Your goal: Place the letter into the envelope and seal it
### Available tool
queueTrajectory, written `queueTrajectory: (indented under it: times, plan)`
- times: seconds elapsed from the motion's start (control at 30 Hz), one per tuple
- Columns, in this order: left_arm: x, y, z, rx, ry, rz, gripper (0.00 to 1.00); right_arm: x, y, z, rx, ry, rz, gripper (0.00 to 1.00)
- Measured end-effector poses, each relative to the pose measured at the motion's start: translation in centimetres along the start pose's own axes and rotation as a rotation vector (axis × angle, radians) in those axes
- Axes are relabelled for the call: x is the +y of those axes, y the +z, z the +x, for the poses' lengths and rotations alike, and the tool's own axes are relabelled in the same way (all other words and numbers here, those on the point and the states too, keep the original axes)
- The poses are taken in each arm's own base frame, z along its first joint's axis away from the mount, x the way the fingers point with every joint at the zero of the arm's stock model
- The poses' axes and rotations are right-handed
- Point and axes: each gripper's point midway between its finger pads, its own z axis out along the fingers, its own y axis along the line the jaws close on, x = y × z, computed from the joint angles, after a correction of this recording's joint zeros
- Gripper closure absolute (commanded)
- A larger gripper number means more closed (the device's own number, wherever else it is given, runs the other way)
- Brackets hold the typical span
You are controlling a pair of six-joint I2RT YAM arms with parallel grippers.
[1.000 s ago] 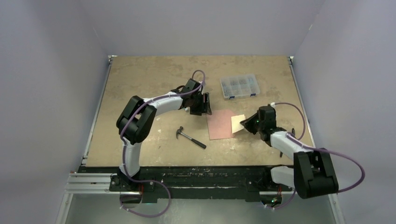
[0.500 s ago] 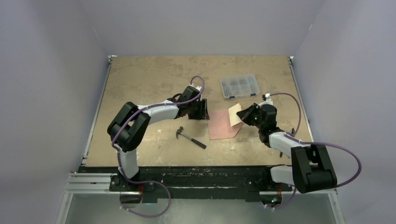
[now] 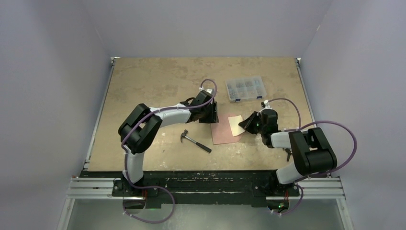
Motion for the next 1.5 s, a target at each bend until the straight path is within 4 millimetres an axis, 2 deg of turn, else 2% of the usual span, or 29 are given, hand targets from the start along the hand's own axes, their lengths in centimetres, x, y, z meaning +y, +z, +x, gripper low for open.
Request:
queueTrajectory:
  times: [0.43,0.57,0.67,0.77,0.97,1.1,1.27,1.5]
  plan:
    - [-0.1,0.6,-0.8,-0.019,-0.025,-0.016,0.56,1.6,0.7,1.0,-0.008,-0.053,-0.003,1.0]
    - [-0.1,0.7,-0.8,-0.022,-0.025,-0.02,0.58,1.5,0.5,1.0,-0.017,-0.043,0.029,1.0]
    - [0.1,0.7,-0.9,-0.029,-0.025,-0.03,0.63,1.3,-0.5,0.5,-0.037,-0.044,0.07,1.0]
    - [0.4,0.7,-1.0,-0.035,-0.019,-0.046,0.69,1.9,-1.9,-0.6,-0.072,-0.065,0.074,1.0]
    - [0.7,0.9,-1.2,-0.038,0.012,-0.063,0.7,3.8,-3.6,-2.1,-0.122,-0.169,0.009,1.0]
    - [0.6,0.8,-1.1,-0.035,0.021,-0.058,0.69,3.2,-3.6,-1.5,-0.094,-0.163,0.035,1.0]
    - [0.5,0.8,-1.0,-0.03,0.031,-0.051,0.68,1.5,-3.6,-0.4,-0.046,-0.11,0.122,1.0]
    - [0.3,0.9,-1.0,-0.027,0.031,-0.04,0.67,0.0,-2.2,0.6,0.015,-0.024,0.209,1.0]
